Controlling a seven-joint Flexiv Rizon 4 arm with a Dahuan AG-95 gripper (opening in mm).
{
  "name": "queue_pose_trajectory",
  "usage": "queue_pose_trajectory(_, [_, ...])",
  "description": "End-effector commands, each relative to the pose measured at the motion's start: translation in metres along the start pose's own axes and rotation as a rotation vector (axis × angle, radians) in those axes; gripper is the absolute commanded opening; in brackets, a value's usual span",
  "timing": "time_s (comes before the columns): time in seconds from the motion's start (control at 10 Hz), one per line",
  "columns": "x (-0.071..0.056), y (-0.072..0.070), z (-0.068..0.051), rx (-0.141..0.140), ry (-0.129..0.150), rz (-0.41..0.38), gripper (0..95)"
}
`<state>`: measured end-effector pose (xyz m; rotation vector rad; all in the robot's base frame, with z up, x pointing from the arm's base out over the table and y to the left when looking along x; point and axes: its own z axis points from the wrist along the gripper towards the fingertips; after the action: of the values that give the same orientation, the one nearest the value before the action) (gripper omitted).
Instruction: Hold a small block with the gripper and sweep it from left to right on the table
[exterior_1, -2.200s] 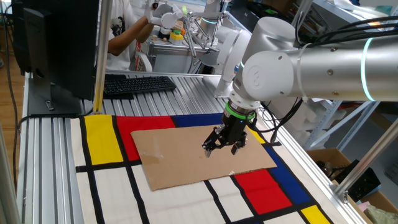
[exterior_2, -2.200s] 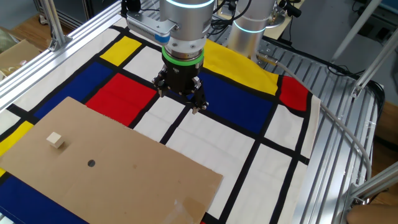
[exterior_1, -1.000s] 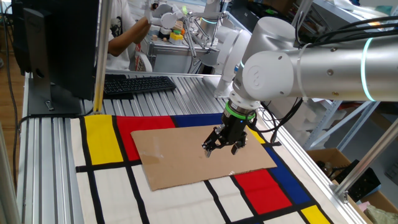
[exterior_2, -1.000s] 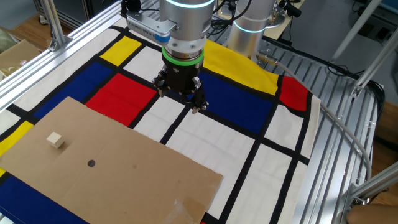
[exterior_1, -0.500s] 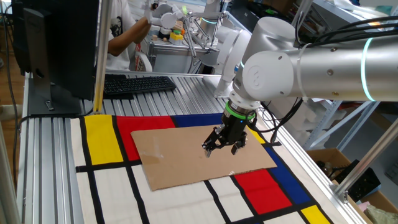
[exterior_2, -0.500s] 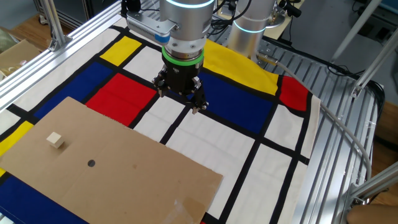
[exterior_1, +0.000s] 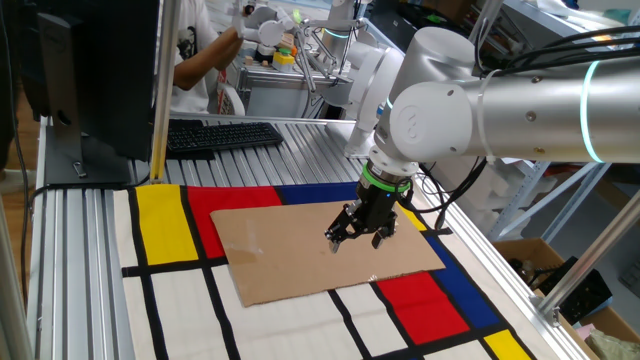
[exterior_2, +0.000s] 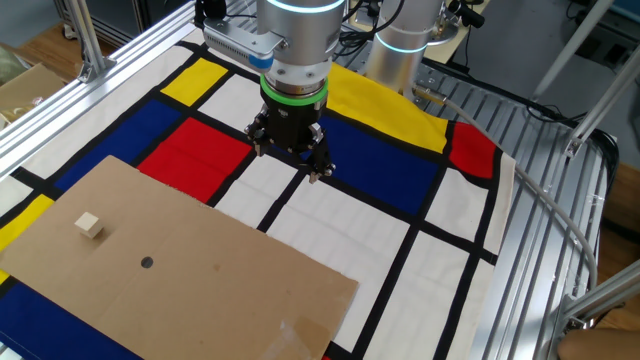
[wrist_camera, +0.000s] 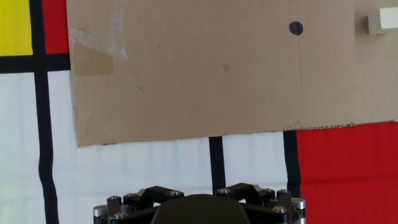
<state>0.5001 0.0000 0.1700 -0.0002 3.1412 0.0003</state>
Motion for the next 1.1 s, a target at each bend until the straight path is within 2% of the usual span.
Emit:
queue_pose_trajectory(0.1, [0.0000, -0.0001, 0.0000, -0.056, 0.073, -0.044, 0.0])
queue_pose_trajectory(0.2, [-0.0004, -0.0002, 0.0000, -0.084, 0.080, -0.039, 0.0])
queue_pose_trajectory(0.5, [-0.0004, -0.0001, 0.0000, -0.082, 0.082, -0.049, 0.0])
queue_pose_trajectory(0.8, [-0.0005, -0.0001, 0.0001, -0.063, 0.081, -0.054, 0.0])
queue_pose_trajectory(0.9, [-0.0005, -0.0001, 0.0001, -0.034, 0.078, -0.064, 0.0])
queue_pose_trajectory(1.1, [-0.0005, -0.0002, 0.0001, -0.018, 0.065, -0.063, 0.0])
